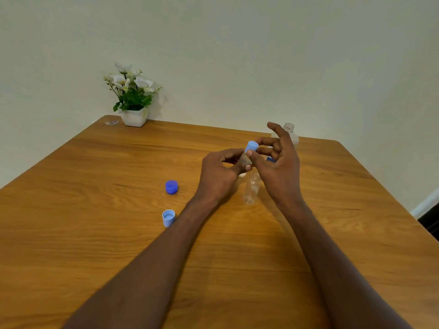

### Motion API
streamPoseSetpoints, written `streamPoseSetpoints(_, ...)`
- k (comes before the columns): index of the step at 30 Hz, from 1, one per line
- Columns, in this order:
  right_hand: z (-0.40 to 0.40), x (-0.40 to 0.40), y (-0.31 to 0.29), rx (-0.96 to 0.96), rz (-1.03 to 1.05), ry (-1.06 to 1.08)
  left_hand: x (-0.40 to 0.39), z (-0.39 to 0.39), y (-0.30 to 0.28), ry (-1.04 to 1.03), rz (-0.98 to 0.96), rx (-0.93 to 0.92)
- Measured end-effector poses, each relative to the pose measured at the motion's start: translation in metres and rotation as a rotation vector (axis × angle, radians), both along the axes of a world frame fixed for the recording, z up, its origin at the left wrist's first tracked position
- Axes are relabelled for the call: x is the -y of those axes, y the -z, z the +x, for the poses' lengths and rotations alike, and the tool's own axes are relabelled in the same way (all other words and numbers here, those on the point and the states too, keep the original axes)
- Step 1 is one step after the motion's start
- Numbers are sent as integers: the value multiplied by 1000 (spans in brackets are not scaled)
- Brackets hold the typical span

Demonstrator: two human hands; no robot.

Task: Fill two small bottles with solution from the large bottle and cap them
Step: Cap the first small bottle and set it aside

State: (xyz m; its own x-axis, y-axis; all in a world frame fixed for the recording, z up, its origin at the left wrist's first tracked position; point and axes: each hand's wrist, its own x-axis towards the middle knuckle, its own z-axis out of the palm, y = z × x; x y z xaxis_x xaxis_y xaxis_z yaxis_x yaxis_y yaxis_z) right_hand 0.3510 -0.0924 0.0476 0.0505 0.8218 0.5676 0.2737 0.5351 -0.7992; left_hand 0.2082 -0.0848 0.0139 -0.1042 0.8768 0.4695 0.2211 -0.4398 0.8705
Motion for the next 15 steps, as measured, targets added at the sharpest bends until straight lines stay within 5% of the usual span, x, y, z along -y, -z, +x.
streamPoseSetpoints(15,0,2,-3,-17,7,-28,-2,-1,1,-3,12,-7)
